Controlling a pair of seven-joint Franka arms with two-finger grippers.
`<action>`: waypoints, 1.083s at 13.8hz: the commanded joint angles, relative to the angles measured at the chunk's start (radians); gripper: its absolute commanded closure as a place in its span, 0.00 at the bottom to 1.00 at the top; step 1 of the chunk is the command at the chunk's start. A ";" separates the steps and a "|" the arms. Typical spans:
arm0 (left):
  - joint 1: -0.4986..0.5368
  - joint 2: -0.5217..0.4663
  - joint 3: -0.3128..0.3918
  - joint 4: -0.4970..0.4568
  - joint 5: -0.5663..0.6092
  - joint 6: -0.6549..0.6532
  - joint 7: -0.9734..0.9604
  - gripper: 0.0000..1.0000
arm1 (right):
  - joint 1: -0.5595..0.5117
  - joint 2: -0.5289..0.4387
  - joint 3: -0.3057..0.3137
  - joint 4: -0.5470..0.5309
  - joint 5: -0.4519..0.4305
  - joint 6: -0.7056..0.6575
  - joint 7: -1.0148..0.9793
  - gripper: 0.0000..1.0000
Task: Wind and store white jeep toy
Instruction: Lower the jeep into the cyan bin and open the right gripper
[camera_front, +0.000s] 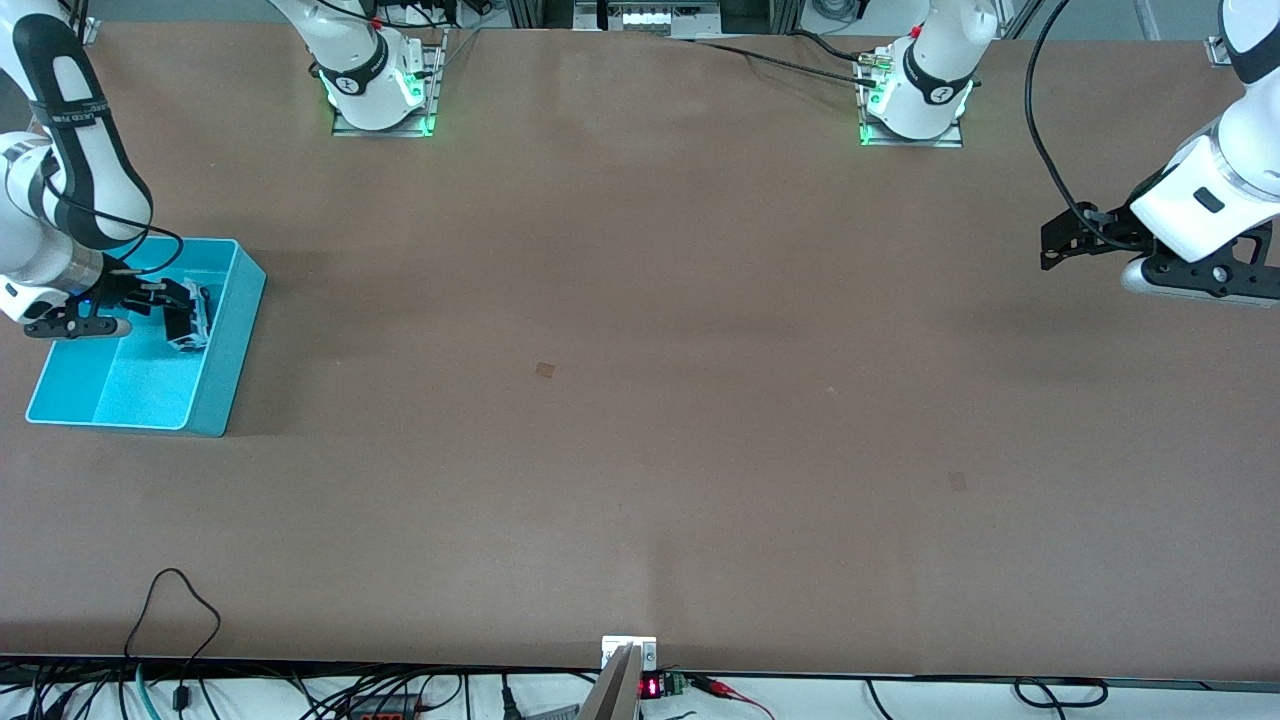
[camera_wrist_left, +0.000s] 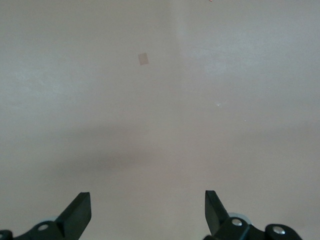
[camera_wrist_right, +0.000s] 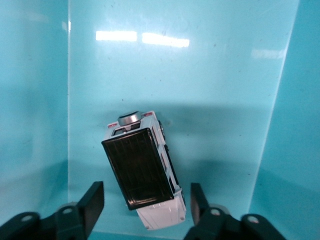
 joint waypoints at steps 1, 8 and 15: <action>-0.001 0.003 0.003 0.018 0.003 -0.016 -0.005 0.00 | -0.011 -0.068 0.015 0.000 -0.010 -0.037 -0.075 0.00; -0.001 0.005 0.003 0.018 0.004 -0.014 -0.003 0.00 | 0.117 -0.173 0.067 0.335 0.006 -0.510 -0.224 0.00; 0.005 0.005 0.004 0.018 0.007 -0.016 0.003 0.00 | 0.361 -0.238 0.069 0.456 0.007 -0.681 0.325 0.00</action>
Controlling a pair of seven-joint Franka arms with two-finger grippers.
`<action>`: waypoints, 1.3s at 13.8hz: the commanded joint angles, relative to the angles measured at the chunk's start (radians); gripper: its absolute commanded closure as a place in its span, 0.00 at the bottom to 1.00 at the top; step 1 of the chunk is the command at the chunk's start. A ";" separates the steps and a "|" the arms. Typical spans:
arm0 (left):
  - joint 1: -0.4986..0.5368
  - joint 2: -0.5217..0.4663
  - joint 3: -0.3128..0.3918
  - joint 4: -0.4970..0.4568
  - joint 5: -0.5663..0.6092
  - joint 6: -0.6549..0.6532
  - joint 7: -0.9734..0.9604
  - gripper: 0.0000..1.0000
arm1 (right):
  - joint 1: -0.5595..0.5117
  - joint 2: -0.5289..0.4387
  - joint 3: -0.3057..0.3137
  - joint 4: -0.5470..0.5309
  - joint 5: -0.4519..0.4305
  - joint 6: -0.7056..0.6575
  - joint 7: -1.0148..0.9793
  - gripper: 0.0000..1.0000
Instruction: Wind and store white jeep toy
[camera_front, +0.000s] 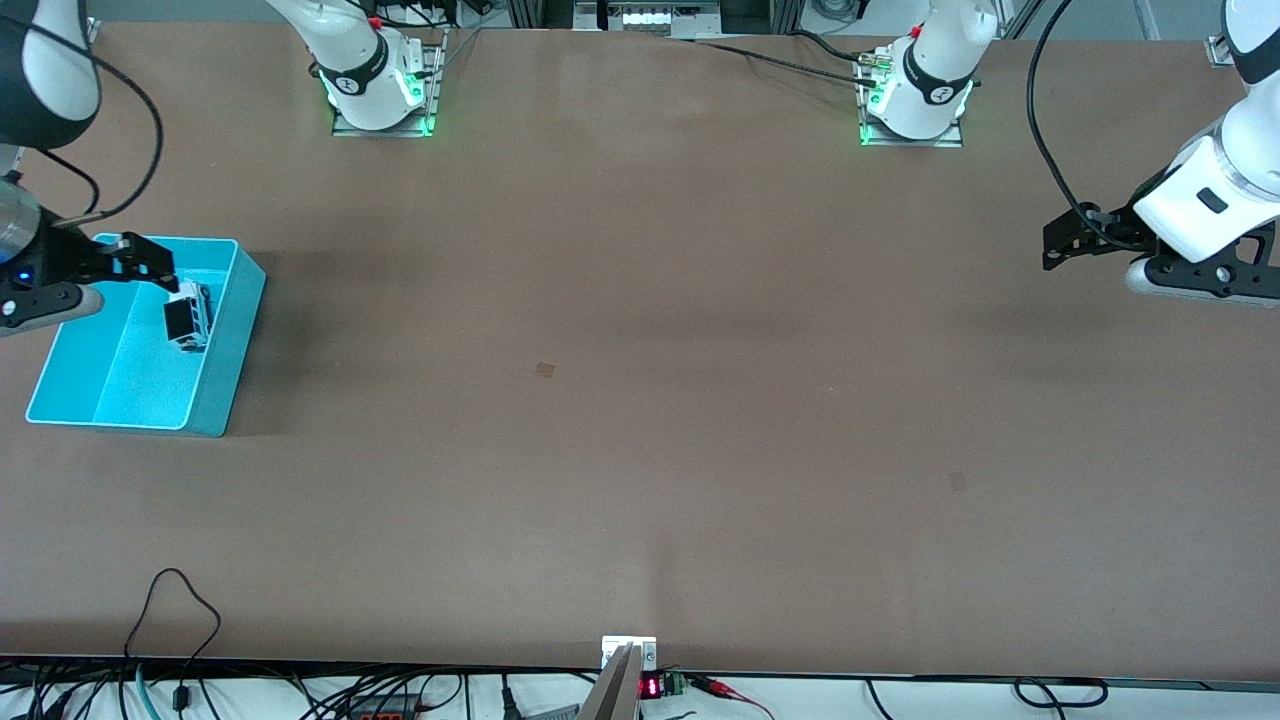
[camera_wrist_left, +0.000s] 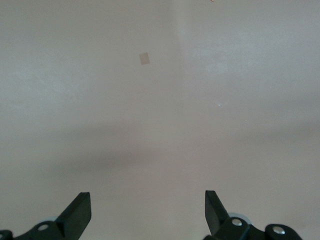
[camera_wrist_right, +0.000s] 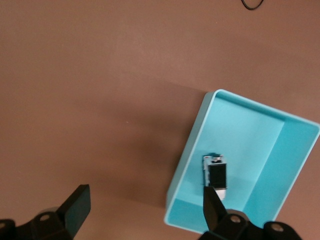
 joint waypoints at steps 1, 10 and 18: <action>-0.001 0.005 -0.002 0.018 0.019 -0.015 0.003 0.00 | 0.045 -0.038 -0.010 0.008 0.014 -0.038 0.140 0.00; -0.003 0.005 0.001 0.018 0.033 -0.006 0.003 0.00 | 0.153 -0.130 0.000 -0.016 0.080 -0.110 0.409 0.00; -0.007 0.031 0.001 0.019 0.033 0.008 -0.007 0.00 | 0.156 -0.198 0.002 -0.082 0.067 -0.142 0.380 0.00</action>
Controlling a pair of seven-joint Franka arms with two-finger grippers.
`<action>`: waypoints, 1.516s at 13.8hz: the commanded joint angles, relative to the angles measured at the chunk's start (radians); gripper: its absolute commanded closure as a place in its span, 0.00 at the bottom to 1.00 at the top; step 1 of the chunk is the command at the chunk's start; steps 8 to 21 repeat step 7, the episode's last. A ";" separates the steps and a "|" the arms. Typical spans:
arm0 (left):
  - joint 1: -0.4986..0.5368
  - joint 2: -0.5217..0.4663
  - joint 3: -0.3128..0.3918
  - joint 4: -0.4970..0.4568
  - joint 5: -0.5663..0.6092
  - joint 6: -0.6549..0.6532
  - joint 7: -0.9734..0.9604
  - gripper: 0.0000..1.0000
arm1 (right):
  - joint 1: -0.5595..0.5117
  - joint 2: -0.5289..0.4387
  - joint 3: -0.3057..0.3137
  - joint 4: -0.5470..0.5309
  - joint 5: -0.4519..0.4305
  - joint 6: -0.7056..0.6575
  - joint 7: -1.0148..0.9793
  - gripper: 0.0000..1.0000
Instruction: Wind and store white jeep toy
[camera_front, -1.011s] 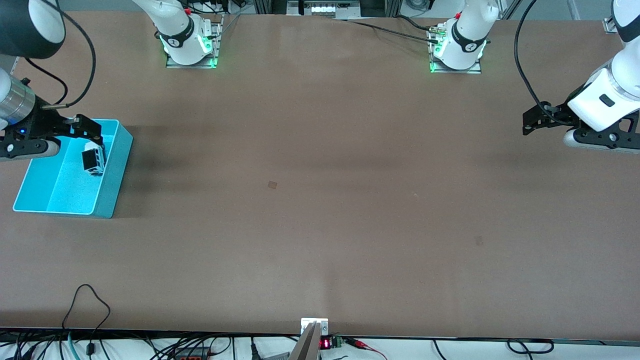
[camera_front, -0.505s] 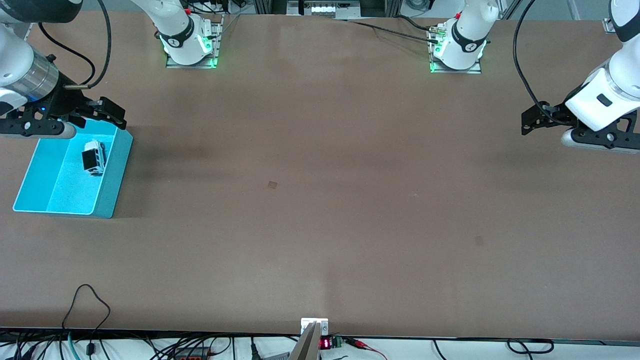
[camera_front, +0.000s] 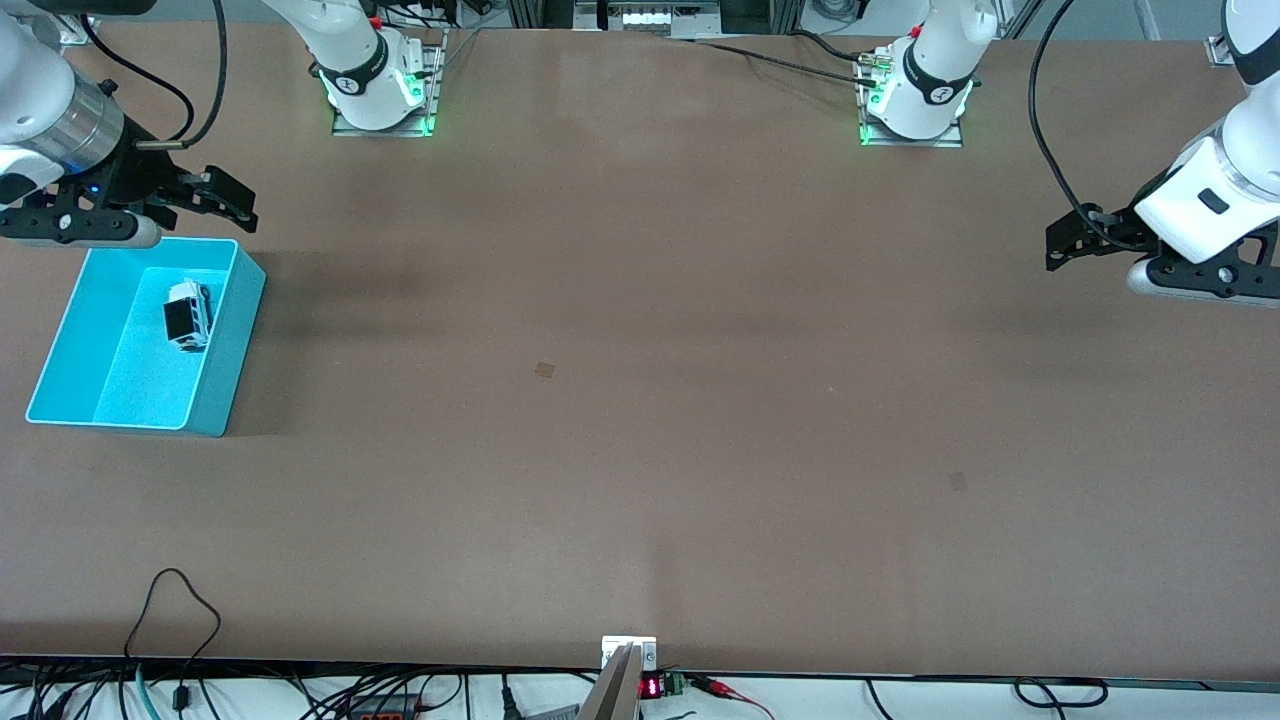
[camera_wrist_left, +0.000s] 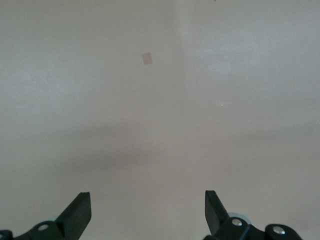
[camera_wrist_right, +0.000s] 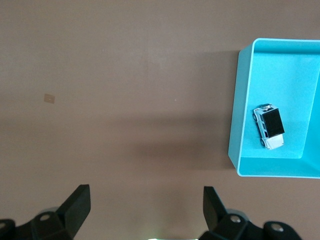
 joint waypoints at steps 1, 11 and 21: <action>-0.001 0.032 0.001 0.018 0.021 0.029 -0.006 0.00 | 0.003 -0.016 0.000 -0.009 0.000 -0.007 -0.010 0.00; -0.006 0.052 0.000 0.026 0.021 0.057 -0.008 0.00 | 0.000 0.019 -0.006 0.031 0.013 -0.007 -0.008 0.00; -0.006 0.052 0.000 0.026 0.021 0.057 -0.008 0.00 | 0.000 0.019 -0.006 0.031 0.013 -0.007 -0.008 0.00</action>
